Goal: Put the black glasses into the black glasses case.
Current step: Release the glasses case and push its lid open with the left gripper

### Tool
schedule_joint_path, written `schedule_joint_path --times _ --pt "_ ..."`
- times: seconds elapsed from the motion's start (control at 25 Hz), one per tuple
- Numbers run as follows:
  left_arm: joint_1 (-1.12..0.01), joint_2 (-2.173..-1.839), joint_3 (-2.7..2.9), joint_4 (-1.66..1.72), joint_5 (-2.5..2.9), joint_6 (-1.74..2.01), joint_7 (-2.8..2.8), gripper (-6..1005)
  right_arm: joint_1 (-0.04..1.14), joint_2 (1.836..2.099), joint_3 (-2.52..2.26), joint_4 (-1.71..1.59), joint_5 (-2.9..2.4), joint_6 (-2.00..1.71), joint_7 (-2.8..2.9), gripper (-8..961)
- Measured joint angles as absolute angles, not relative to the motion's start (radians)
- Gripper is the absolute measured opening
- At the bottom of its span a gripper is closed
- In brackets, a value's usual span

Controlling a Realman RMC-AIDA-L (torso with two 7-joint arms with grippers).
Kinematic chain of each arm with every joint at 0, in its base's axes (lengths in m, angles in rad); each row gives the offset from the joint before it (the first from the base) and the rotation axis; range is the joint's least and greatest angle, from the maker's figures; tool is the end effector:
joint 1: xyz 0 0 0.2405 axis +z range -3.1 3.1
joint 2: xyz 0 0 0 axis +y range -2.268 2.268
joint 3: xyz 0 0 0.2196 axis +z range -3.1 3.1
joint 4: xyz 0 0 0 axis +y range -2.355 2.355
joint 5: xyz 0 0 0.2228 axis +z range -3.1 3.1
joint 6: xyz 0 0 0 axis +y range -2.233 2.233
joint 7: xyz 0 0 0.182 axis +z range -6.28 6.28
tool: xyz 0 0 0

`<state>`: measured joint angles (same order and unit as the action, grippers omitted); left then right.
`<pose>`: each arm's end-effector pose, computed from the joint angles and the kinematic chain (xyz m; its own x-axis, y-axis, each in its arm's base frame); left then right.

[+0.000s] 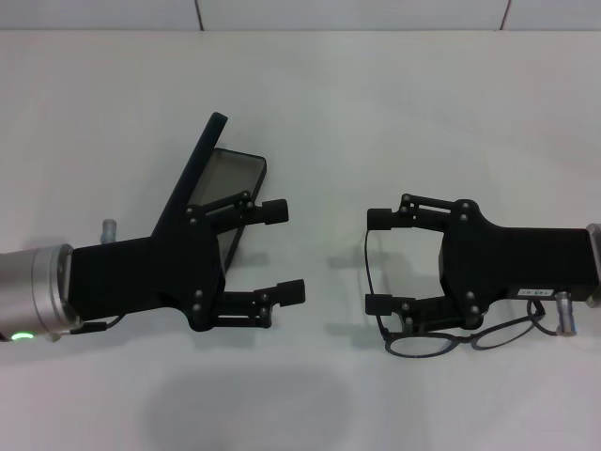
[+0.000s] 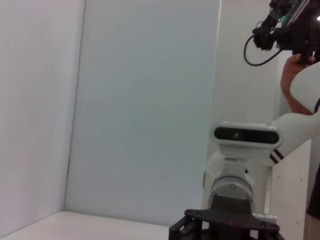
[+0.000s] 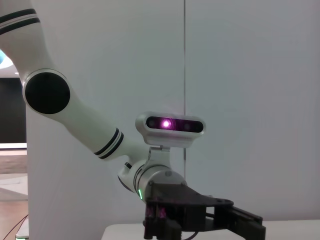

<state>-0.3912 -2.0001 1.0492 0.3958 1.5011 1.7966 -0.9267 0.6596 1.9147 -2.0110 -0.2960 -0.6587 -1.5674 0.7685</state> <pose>-0.2178 0.2617 -0.0214 0.6797 0.0880 0.7282 0.2146 -0.9732 -0.0827 0.1579 0.2946 -0.0677 0.7483 0.0568 -0.6609 0.0273 -0.9981 -0.0549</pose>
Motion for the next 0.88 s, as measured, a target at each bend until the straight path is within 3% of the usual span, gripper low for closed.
schedule_joint_path --times 0.6,0.88 --pt "-0.398 -2.003 0.938 0.416 1.500 1.765 -1.053 888 0.658 1.919 -2.011 -0.296 -0.658 -1.566 0.764 843" --pt "-0.400 -1.993 0.898 0.756 1.692 1.525 -1.620 886 0.649 1.922 -2.011 -0.296 -0.658 -1.572 0.764 842"
